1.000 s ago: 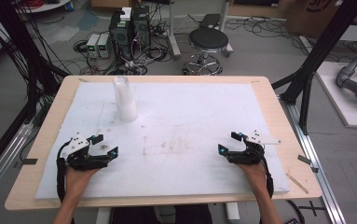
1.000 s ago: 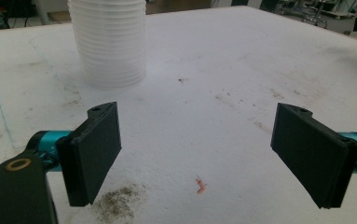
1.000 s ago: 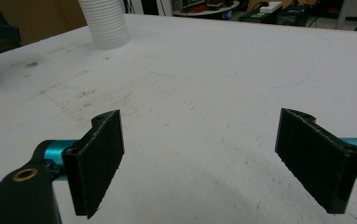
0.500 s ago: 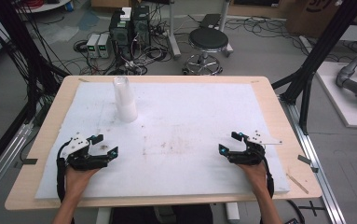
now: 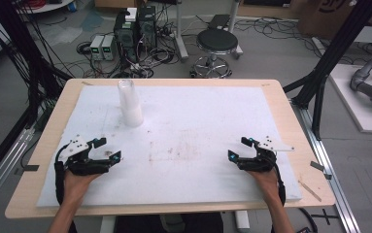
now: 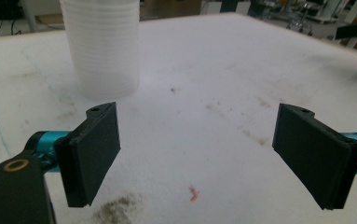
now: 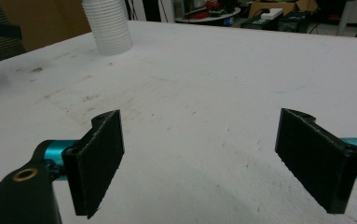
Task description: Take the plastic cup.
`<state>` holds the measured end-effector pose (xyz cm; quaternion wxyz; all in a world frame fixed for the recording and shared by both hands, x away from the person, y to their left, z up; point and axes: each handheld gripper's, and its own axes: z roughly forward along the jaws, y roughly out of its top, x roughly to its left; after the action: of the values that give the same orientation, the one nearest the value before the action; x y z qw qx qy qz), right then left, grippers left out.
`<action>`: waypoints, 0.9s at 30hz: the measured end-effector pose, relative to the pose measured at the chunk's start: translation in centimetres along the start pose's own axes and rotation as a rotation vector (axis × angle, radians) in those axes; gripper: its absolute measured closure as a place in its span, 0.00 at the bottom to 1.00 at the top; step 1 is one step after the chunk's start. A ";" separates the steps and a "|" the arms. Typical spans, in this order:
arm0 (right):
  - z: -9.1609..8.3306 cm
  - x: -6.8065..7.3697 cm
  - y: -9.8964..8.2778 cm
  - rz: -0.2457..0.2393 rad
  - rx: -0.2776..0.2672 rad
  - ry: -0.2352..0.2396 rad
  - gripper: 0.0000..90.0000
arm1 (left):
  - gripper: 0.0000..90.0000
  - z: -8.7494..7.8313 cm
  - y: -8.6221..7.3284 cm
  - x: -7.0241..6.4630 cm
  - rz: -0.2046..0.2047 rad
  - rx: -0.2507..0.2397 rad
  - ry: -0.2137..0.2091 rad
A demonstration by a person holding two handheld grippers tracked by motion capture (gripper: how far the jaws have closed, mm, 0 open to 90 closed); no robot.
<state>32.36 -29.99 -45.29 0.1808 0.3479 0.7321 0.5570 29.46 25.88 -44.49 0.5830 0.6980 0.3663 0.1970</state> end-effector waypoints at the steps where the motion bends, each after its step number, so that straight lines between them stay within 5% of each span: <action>1: 0.0 0.0 0.0 0.000 -0.002 0.000 0.17 | 0.16 -0.1 0.5 0.2 0.000 -0.013 0.000; 13: 0.1 -0.1 0.0 0.017 0.013 0.003 0.17 | 0.16 -0.5 7.2 3.6 0.023 -0.047 -0.039; 27: 0.1 -0.1 0.0 0.014 0.005 0.005 0.17 | 0.16 3.0 12.7 6.9 0.116 0.022 -0.112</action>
<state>32.51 -30.05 -45.30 0.1739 0.3520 0.7316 0.5573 39.68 28.30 -34.09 0.5823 0.7344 0.2943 0.1869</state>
